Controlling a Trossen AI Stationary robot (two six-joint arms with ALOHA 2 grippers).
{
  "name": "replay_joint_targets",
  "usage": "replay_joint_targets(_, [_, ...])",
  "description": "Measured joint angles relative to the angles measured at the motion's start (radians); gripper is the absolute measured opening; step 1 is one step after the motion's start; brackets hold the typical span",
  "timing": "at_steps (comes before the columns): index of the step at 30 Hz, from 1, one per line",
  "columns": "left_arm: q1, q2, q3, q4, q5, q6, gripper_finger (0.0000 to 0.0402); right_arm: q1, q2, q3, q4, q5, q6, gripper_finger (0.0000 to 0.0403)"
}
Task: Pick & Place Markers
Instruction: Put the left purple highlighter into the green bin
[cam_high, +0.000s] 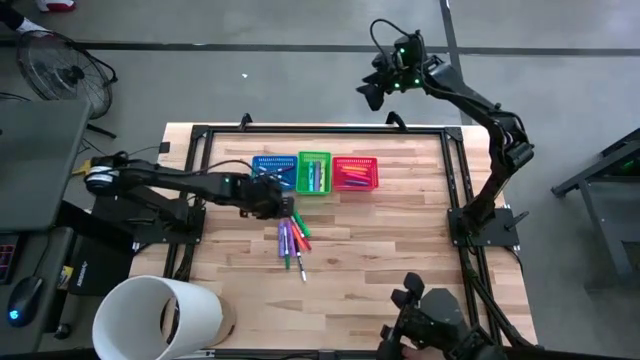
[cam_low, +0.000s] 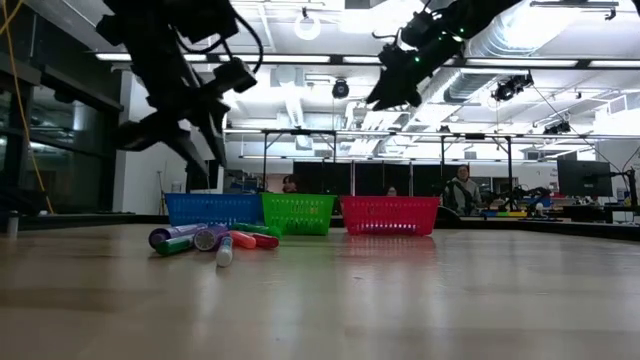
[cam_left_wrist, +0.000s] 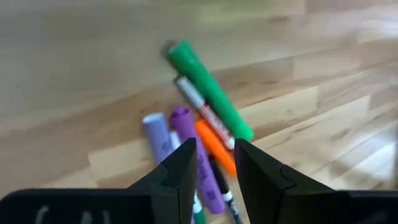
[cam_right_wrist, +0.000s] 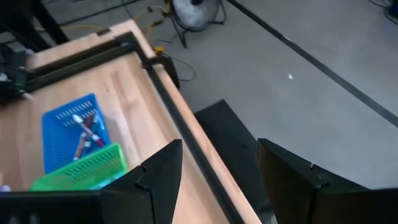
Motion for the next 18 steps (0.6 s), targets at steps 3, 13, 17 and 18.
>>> replay_joint_targets(3, [-0.032, 0.062, 0.036, -0.021, 0.000, -0.039, 0.0105, 0.002, 0.000, 0.000, 0.001, -0.026, 0.000, 0.0194])
replay_joint_targets(13, [-0.075, 0.234, 0.170, -0.255, 0.021, -0.179, 0.0105, 0.002, 0.002, 0.000, -0.048, -0.056, -0.003, 0.0194])
replay_joint_targets(17, [-0.073, 0.285, 0.203, -0.273, 0.045, -0.177, 0.0105, 0.002, 0.002, 0.000, -0.059, -0.056, -0.006, 0.0194])
replay_joint_targets(18, [-0.073, 0.298, 0.212, -0.278, 0.049, -0.178, 0.0105, 0.002, 0.002, 0.000, -0.062, -0.056, -0.007, 0.0194])
